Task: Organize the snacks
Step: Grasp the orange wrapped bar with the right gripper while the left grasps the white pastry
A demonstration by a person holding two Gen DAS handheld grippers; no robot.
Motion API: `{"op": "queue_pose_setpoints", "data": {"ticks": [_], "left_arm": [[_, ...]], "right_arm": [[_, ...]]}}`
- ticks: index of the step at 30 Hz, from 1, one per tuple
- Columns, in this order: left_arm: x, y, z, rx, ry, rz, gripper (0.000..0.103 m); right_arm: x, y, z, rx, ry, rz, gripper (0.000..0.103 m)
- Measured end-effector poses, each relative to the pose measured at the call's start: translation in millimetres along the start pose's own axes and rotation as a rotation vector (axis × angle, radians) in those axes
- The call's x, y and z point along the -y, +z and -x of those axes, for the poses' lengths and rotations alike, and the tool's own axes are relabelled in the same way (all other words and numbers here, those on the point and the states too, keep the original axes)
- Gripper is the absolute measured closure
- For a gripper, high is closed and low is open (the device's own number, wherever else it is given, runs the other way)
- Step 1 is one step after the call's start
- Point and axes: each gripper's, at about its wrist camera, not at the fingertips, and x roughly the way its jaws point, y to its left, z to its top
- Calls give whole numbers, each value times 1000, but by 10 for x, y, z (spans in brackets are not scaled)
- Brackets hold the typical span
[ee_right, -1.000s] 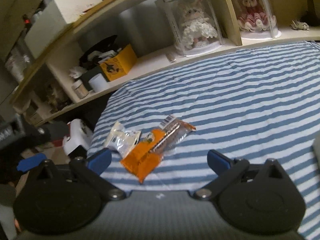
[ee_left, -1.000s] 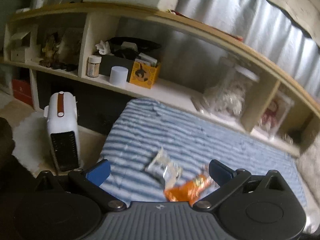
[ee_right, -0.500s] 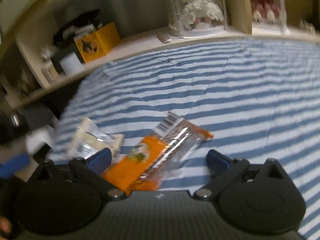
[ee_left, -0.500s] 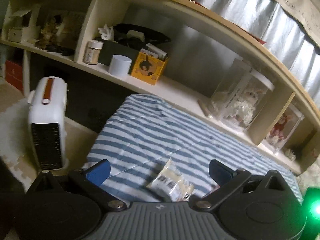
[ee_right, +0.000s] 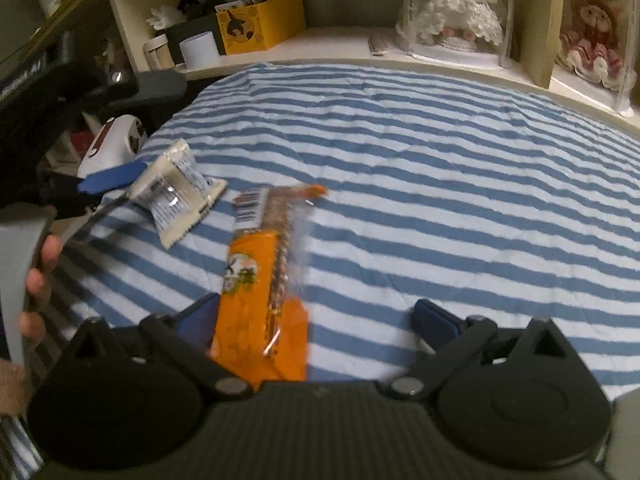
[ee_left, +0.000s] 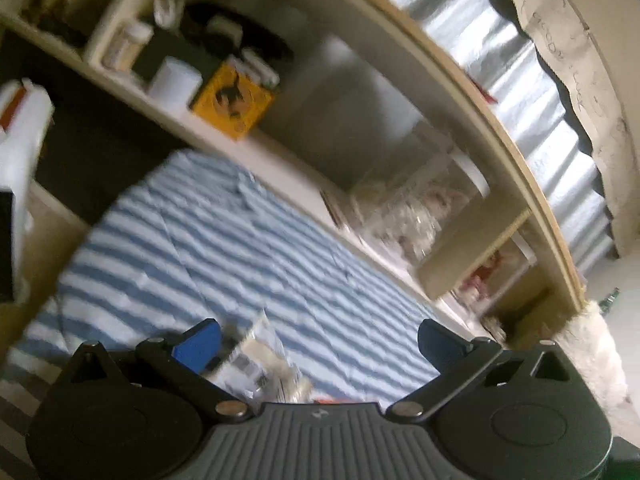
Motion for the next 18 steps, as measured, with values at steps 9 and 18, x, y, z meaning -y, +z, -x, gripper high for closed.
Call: {"op": "queue_pose_setpoints", "data": {"ticks": [9, 18], "left_arm": [[106, 10, -6, -201, 16, -124, 0], [69, -45, -29, -177, -37, -95, 1]], "right_arm": [[-176, -72, 77, 11, 17, 139, 29], [-254, -214, 231, -7, 66, 209, 51]]}}
